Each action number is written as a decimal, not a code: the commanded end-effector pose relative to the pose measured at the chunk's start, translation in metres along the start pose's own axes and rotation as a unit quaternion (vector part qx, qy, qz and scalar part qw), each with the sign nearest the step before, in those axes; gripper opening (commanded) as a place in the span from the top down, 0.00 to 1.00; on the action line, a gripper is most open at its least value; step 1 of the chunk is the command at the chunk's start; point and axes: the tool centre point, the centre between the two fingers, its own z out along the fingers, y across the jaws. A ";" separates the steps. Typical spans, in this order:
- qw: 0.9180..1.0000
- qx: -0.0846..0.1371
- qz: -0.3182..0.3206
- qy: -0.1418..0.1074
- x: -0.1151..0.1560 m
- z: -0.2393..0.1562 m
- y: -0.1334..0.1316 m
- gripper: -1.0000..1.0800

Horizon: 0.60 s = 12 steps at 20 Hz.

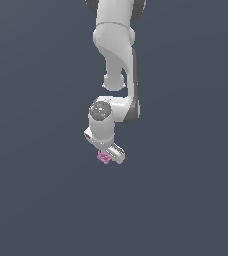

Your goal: Pick up the object and move it to a goal position.

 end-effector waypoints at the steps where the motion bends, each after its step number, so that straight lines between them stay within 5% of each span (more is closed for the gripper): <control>1: 1.000 0.001 0.000 0.001 0.001 0.002 -0.001 0.04; 2: 1.000 0.001 0.000 0.001 0.001 0.002 -0.001 1.00; 12: 1.000 0.001 0.000 0.001 0.001 0.001 -0.001 1.00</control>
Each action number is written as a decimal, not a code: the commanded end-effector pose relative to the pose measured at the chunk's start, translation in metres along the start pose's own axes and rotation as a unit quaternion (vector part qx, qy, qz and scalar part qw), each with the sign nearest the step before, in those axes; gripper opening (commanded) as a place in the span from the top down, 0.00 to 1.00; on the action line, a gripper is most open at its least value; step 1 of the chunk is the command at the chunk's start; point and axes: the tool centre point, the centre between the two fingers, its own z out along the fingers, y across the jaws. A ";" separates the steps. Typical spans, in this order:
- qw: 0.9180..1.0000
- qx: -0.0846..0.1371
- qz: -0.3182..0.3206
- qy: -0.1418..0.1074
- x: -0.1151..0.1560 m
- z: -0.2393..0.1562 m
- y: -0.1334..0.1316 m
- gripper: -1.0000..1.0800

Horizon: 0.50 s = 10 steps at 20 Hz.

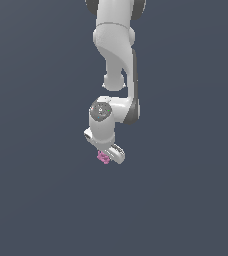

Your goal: Pick up the object and move it to a goal position.

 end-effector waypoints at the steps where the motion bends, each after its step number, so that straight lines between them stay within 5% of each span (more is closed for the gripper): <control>1: 1.000 0.000 0.000 0.000 0.000 0.000 0.000 1.00; 10: 1.000 0.000 0.000 0.000 -0.002 -0.025 0.008 1.00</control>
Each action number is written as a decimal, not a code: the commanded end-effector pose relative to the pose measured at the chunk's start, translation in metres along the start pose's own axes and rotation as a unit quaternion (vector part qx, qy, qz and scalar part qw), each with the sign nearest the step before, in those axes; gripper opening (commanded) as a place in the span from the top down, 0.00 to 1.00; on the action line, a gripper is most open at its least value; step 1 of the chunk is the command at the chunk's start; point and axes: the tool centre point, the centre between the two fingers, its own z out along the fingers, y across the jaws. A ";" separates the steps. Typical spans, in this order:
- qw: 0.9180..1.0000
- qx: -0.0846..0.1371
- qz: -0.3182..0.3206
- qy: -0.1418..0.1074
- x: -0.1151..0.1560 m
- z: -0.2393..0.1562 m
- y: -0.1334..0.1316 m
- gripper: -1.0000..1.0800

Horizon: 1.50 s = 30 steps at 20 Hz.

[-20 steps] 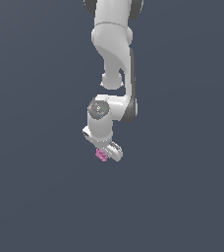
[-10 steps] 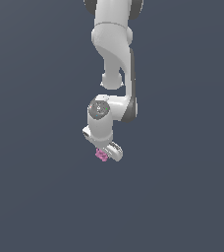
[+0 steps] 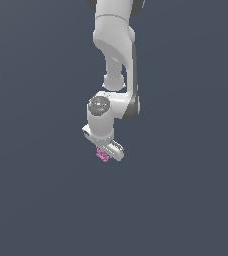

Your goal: Pick up the object and move it to a goal position.

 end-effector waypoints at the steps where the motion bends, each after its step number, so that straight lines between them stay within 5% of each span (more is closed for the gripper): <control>1: 1.000 0.000 0.000 0.000 0.000 -0.012 0.004 1.00; 20: 1.000 0.000 0.001 0.000 -0.009 -0.184 0.054 1.00; 30: 1.000 0.000 0.000 0.000 -0.009 -0.230 0.065 1.00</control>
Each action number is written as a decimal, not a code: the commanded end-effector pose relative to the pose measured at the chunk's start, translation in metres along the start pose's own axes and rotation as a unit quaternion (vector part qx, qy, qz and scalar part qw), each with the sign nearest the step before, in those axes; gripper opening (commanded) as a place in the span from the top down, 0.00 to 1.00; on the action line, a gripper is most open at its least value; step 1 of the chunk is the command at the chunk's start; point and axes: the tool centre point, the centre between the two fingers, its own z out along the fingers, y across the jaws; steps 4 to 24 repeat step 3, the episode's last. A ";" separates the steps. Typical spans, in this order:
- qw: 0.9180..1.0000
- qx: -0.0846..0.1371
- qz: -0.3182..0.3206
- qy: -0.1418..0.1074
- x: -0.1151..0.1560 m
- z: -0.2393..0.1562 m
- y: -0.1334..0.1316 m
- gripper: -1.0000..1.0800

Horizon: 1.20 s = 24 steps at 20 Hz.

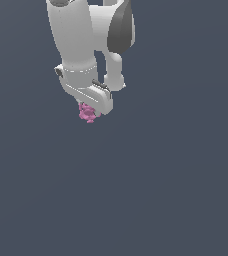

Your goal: Pick up the object and move it to a goal position.

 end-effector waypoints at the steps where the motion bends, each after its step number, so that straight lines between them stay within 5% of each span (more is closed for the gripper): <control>1: 1.000 0.000 0.000 -0.001 0.000 -0.005 0.001 1.00; 24: 1.000 0.000 0.000 -0.001 0.000 -0.005 0.001 1.00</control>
